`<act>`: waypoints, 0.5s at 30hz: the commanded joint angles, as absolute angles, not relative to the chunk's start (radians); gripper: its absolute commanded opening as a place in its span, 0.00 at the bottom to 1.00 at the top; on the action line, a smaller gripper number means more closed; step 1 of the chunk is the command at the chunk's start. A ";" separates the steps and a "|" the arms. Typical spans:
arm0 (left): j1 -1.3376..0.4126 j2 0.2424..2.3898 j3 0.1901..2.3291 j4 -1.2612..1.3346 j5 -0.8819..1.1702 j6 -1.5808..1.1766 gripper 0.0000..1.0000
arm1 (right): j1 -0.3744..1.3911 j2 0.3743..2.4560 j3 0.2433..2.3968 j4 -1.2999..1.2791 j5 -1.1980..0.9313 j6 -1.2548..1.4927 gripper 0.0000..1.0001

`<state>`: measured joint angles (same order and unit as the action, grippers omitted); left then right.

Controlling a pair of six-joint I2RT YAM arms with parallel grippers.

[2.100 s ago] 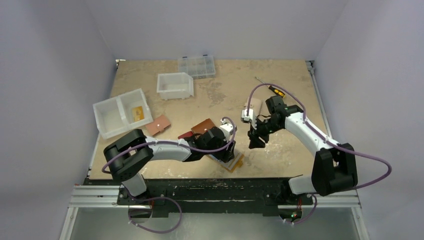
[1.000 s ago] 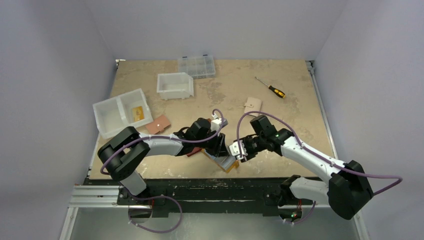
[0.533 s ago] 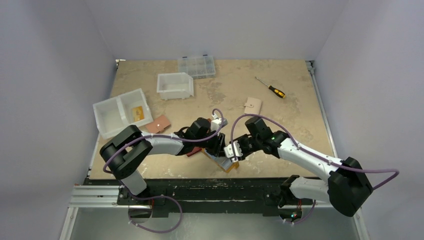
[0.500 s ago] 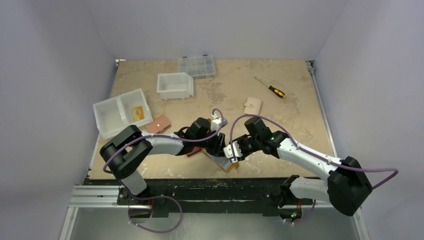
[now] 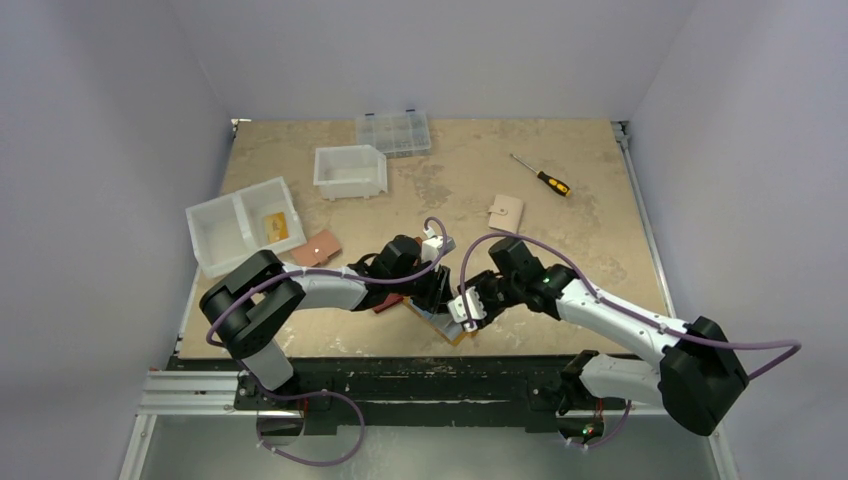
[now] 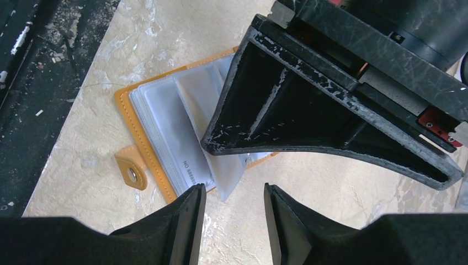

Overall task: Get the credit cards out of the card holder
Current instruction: Remove the credit card from the card holder.

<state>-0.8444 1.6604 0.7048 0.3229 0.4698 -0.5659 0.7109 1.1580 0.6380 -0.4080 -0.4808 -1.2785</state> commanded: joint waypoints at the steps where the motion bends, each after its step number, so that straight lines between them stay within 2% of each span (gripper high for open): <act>1: -0.836 1.649 0.701 0.344 0.494 -0.573 0.33 | 0.713 1.155 0.632 -0.421 -0.486 -1.304 0.51; 15: -0.833 1.645 0.697 0.354 0.505 -0.583 0.33 | 0.753 1.207 0.614 -0.332 -0.404 -1.263 0.47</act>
